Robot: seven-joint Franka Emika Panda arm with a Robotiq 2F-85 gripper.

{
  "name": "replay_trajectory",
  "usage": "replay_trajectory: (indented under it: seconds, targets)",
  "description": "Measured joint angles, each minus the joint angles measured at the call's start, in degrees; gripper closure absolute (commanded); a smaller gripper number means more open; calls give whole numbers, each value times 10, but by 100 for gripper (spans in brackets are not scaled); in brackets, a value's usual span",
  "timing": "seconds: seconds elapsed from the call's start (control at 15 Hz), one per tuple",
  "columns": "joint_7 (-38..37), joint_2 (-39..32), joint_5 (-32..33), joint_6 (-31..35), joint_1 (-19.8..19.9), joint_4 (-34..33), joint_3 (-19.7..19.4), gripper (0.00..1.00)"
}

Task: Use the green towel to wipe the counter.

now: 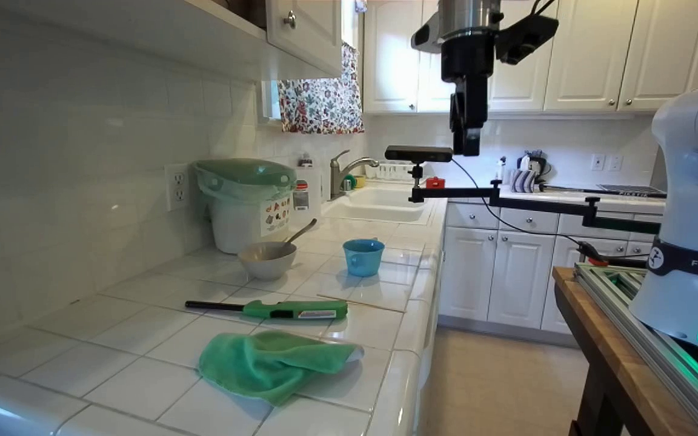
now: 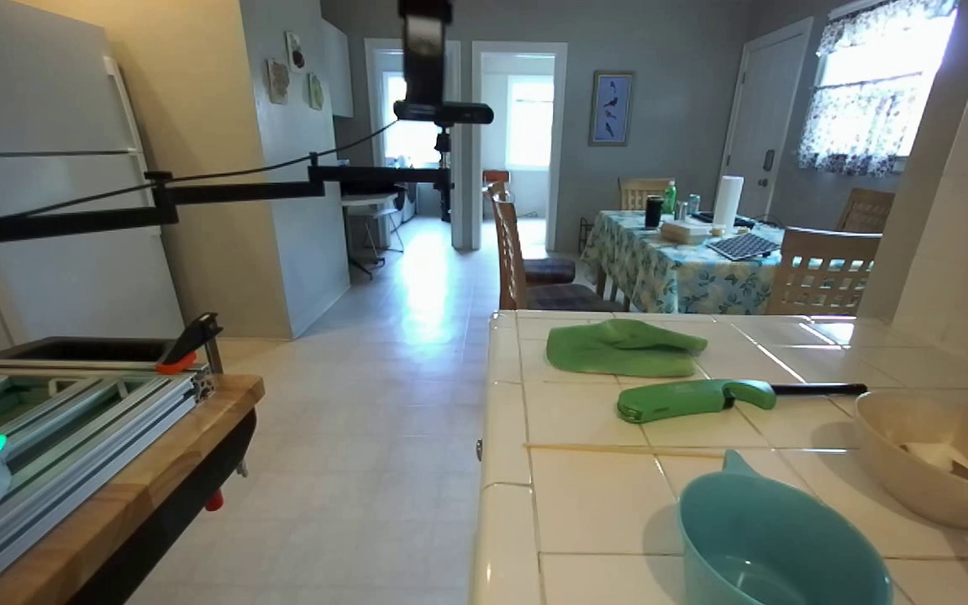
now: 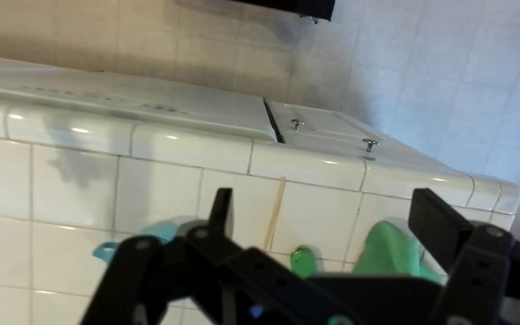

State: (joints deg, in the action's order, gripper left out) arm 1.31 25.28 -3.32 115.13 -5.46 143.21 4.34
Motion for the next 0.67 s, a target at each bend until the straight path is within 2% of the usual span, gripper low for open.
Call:
replay_trajectory:
  seconds: [0.2, 0.33, 0.67]
  targets:
    - [0, -89, -13, 94, -32, -13, 26, 0]
    - [0, -114, -13, 102, -33, -27, 26, 0]
    - [0, -111, -13, 101, -33, -31, 23, 0]
